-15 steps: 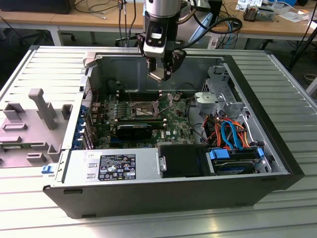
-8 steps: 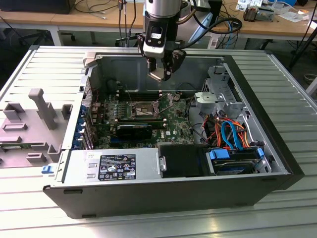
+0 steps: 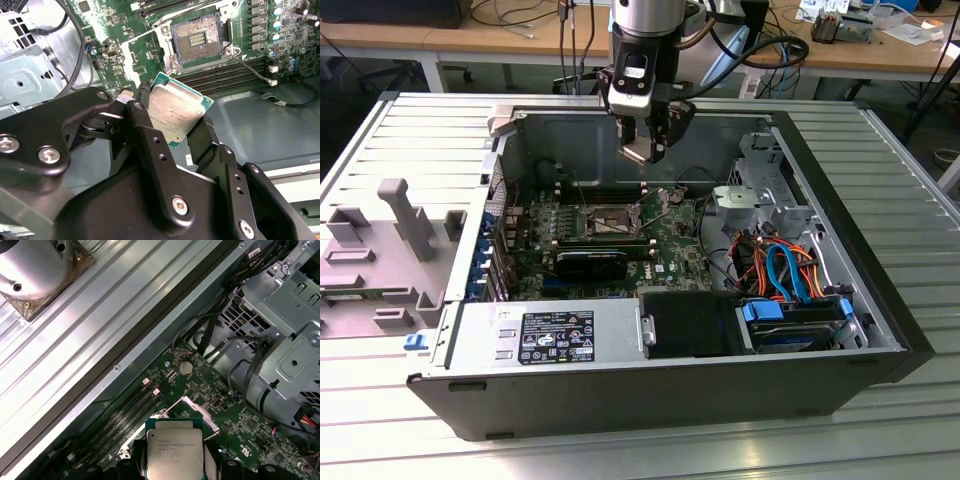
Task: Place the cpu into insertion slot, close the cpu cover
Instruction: 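Close the cpu cover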
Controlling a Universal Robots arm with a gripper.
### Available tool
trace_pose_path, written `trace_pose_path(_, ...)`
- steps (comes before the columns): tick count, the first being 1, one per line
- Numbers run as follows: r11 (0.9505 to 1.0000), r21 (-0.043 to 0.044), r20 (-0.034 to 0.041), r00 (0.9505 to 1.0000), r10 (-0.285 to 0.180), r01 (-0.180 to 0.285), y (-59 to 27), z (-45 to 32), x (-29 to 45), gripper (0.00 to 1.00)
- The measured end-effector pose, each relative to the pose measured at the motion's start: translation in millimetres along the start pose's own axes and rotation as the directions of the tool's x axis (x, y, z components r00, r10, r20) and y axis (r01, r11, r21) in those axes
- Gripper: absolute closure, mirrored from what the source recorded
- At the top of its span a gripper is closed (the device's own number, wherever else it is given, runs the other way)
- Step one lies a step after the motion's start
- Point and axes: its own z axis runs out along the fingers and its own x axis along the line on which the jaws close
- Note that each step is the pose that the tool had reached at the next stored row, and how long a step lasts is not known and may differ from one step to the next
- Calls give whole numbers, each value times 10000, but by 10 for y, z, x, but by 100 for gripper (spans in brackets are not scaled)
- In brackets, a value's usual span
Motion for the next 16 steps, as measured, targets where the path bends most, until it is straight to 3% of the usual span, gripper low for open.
trace_pose_path(16, 9998, -3, 16, 9998, 182, -182, 0, 3, 0, 45)
